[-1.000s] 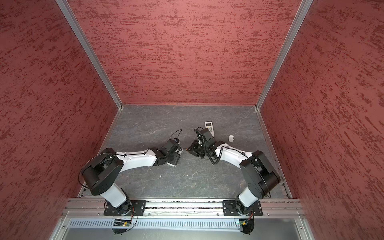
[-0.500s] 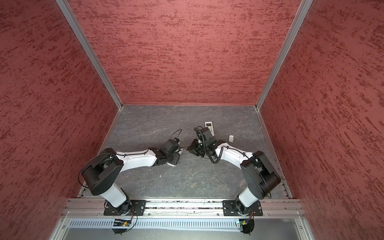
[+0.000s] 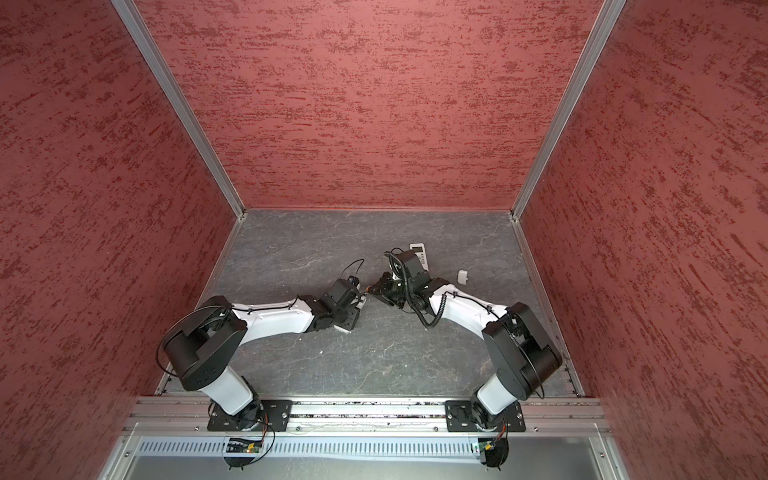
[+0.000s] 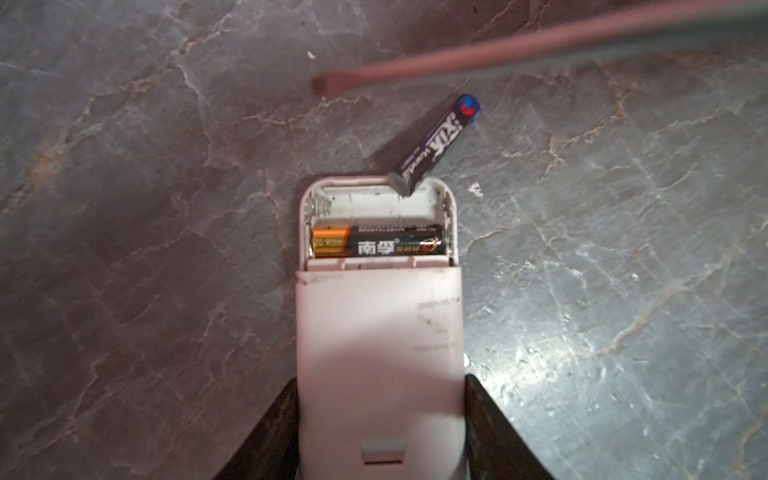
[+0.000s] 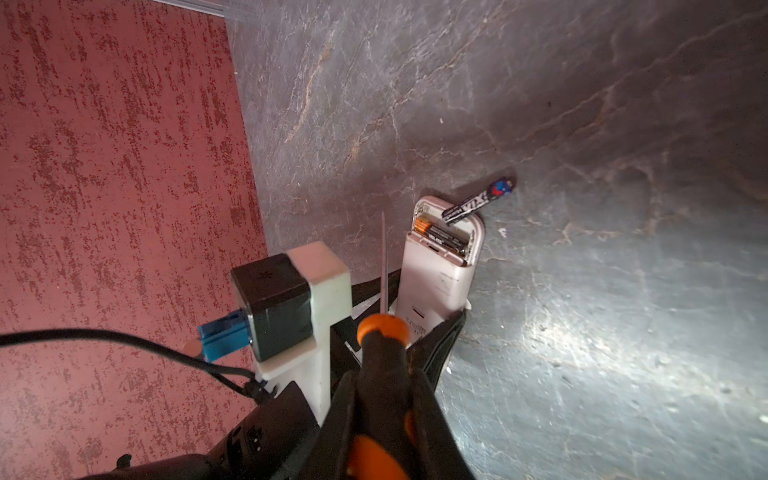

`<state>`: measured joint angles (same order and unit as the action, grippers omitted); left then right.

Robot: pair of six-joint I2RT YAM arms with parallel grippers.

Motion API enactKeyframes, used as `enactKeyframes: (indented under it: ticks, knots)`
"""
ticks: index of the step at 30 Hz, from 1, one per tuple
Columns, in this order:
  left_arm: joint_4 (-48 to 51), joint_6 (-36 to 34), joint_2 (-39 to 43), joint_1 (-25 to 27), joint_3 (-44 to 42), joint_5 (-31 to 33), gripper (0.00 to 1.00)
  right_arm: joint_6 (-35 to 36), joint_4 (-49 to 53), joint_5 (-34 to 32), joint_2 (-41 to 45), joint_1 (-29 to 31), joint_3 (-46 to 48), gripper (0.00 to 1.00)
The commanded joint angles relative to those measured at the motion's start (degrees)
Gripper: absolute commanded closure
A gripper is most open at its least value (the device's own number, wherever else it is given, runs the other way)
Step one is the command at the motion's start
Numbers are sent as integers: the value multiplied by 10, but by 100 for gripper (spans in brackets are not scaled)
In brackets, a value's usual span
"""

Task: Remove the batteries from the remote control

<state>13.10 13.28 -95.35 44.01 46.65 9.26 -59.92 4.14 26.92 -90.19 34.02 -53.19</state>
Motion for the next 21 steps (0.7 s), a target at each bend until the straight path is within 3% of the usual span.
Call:
enactKeyframes:
  ticks: [1, 15, 17, 21]
  knots:
    - [54, -5, -28, 11, -18, -51, 51, 5, -12, -10, 5, -4, 4, 100]
    - [119, 33, -33, 13, 19, -11, 33, 19, -54, 4, 27, -41, 42, 100]
    - [136, 46, -28, 15, 24, 1, 26, 17, -72, 14, 24, -47, 51, 100]
    - [163, 71, -15, 18, 27, 14, 25, 19, -94, 31, 18, -56, 59, 100]
